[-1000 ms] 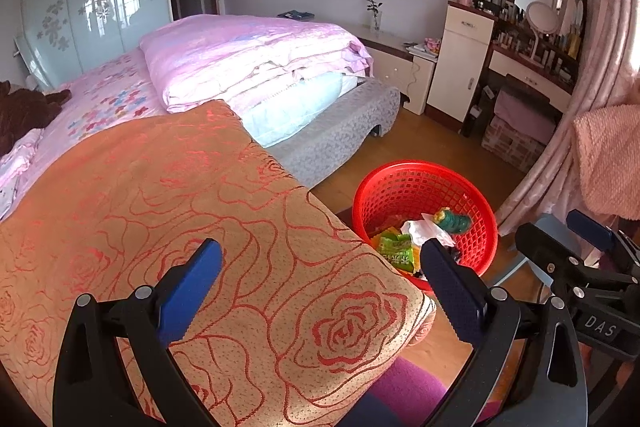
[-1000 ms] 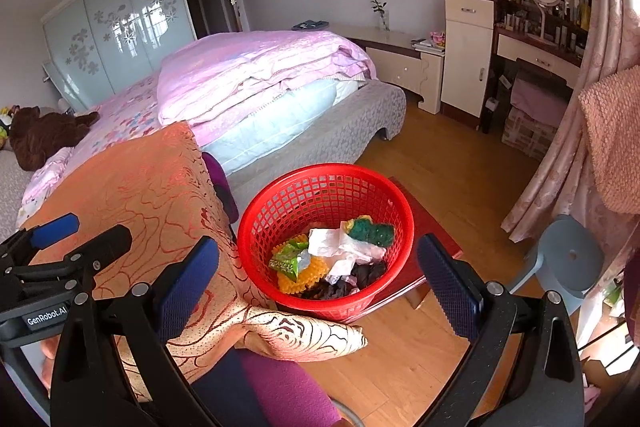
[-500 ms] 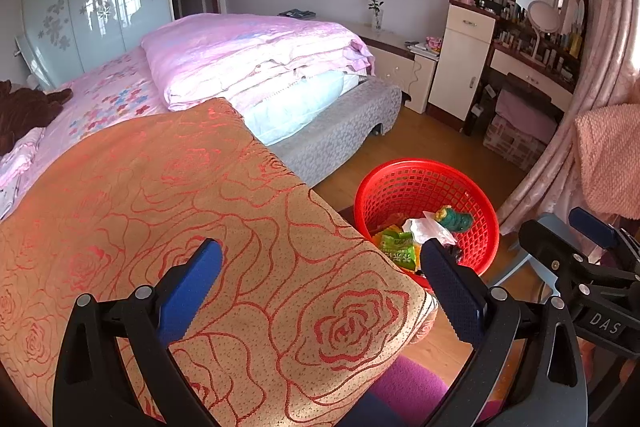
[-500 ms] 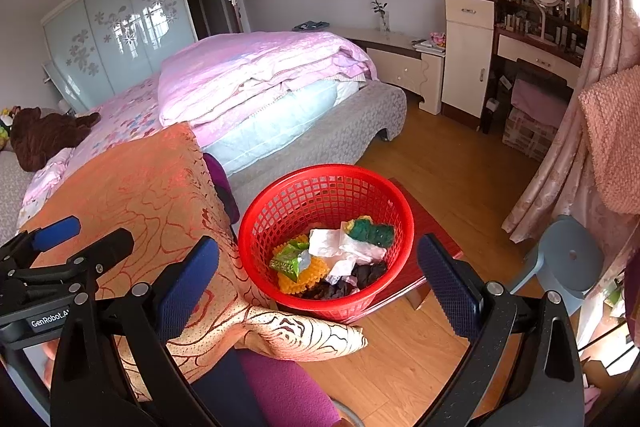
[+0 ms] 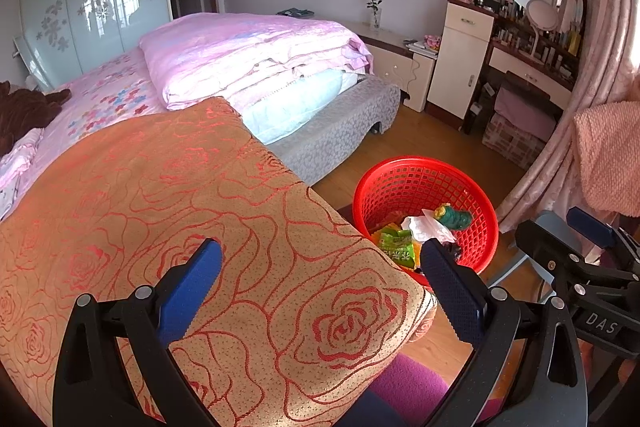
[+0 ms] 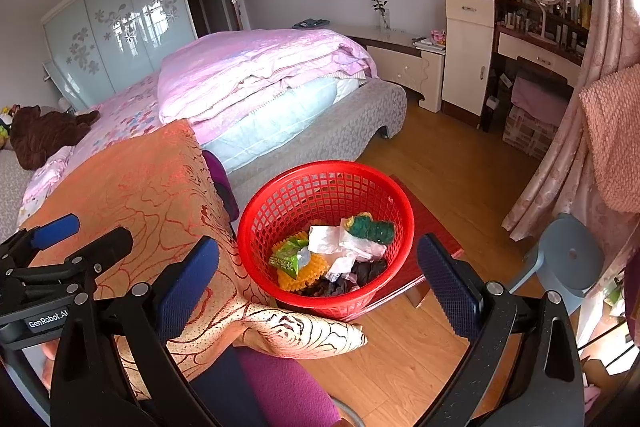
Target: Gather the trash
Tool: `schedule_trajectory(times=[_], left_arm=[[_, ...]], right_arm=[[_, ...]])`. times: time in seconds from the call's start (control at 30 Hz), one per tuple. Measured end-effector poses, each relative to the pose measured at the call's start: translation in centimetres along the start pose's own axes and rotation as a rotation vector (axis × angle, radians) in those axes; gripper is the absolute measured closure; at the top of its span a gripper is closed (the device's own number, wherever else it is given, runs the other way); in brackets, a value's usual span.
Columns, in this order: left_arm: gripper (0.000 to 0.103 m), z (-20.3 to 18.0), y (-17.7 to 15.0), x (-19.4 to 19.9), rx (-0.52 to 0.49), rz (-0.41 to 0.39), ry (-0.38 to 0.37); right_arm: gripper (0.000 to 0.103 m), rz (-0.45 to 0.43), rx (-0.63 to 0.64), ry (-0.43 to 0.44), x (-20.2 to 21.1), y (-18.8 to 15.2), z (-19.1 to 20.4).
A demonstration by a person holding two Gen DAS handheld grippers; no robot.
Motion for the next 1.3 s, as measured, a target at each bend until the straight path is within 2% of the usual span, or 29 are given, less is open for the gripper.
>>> schedule_trajectory(times=[1.3], left_arm=[[0.007, -0.3, -0.5, -0.1, -0.016, 0.018, -0.003]], right_arm=[[0.007, 0.007, 0.006, 0.001, -0.3, -0.8, 0.2]])
Point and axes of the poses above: each gripper's, at about its wrist camera, not at the fingertips, and x roughly against the way its jaws point, z to its left, y to its top, the point moved 1 cm from there along -x, roughly the way its jaws point, and after that the axes turned 14 degrees about -y, right-handed, at the moved point
